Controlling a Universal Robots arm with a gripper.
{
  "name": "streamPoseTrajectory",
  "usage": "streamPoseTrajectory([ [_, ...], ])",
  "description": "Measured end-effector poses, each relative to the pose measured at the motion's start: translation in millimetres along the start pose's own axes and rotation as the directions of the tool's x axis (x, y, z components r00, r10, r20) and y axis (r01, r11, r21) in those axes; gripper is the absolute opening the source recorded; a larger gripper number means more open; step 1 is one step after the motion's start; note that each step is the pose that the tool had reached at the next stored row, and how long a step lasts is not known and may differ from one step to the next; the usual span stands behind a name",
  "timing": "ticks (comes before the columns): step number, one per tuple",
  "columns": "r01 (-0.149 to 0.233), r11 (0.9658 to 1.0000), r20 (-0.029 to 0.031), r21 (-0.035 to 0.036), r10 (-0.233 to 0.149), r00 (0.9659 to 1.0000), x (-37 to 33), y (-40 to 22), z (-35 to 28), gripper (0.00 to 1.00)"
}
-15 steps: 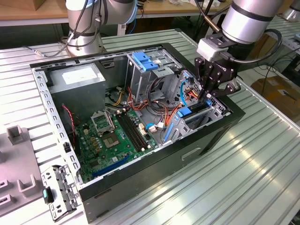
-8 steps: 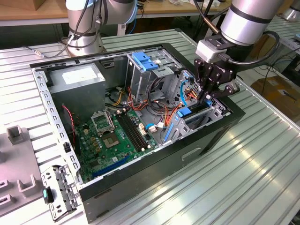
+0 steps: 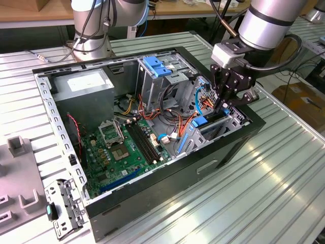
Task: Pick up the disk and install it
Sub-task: 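Insert the first disk wire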
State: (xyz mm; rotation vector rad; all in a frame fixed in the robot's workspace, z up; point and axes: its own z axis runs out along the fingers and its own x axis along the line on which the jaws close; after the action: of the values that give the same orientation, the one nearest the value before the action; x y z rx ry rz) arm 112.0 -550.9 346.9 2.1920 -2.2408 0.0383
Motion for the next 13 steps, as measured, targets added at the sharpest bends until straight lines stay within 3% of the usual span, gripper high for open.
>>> streamPoseTrajectory([
  [7, 0.0, 1.0, -0.0002, 0.0, 0.0, 1.0, 0.0, 0.3, 2.5, 0.17],
  [13, -0.001, 1.0, 0.0002, 0.0, 0.001, 1.0, -0.1, 0.3, 0.2, 0.17],
])
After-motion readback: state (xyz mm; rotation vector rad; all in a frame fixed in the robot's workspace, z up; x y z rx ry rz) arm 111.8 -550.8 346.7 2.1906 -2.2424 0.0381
